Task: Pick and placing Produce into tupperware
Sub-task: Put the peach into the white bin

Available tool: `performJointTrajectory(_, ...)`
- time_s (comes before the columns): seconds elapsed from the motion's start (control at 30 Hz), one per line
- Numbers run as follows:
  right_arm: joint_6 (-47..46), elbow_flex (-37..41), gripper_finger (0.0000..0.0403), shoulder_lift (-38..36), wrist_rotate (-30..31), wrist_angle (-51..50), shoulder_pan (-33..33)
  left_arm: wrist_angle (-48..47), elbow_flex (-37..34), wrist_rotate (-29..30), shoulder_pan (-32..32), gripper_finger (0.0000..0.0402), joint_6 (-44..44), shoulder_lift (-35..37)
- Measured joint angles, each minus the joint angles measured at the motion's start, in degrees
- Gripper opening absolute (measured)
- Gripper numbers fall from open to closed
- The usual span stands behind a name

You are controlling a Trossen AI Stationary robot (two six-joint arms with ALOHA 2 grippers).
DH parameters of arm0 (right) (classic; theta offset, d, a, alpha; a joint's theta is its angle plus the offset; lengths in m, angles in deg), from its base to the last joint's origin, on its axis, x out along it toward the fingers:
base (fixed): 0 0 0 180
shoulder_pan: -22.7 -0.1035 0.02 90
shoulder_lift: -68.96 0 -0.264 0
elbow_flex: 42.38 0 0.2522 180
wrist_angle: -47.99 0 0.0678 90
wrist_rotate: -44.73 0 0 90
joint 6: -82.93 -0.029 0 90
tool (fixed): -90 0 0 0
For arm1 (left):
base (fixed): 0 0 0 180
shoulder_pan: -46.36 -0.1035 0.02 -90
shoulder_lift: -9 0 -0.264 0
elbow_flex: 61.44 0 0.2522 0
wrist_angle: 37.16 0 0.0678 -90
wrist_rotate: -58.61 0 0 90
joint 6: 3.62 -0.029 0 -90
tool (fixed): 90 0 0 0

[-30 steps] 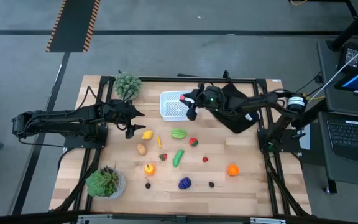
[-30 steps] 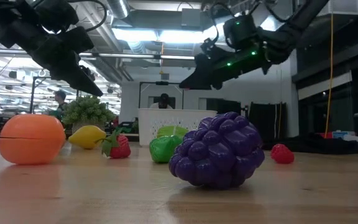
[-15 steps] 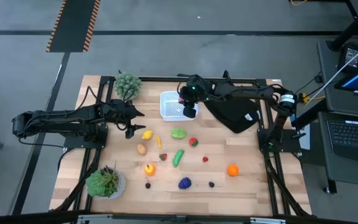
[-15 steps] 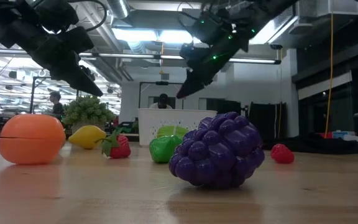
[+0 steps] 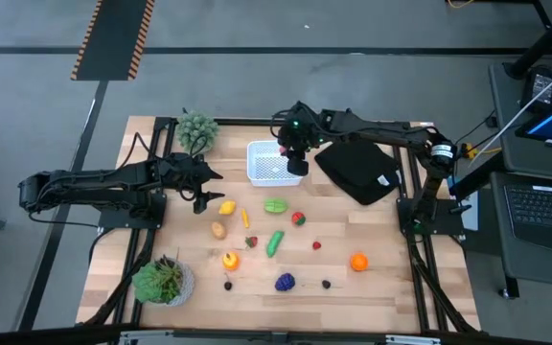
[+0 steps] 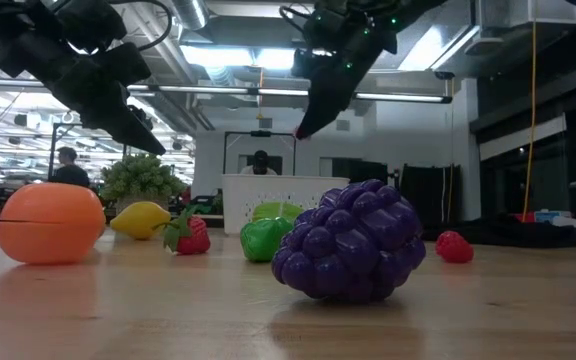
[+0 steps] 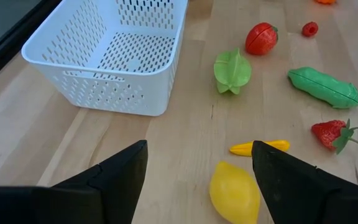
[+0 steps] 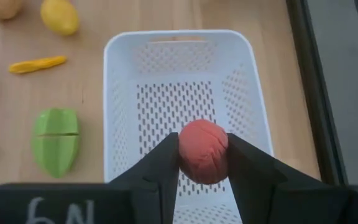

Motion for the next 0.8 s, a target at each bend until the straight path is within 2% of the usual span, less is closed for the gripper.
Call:
performJointTrajectory(0.23, 0.51, 1.5, 0.0124, 0.58, -1.05, 2.01, 0.36, 0.0, 0.0, -0.01, 0.0, 0.0279, -0.04, 0.0)
performJointTrajectory(0.4, 0.75, 1.53, 0.0124, 4.51, -7.68, 5.8, 1.34, -0.01, 0.01, -0.02, 0.01, 0.0279, -0.04, 0.0)
performJointTrajectory(0.8, 2.69, 1.57, 0.0124, 13.24, -7.84, 8.07, 2.89, -0.04, 0.01, 0.0, -0.01, 0.0279, -0.08, 0.0)
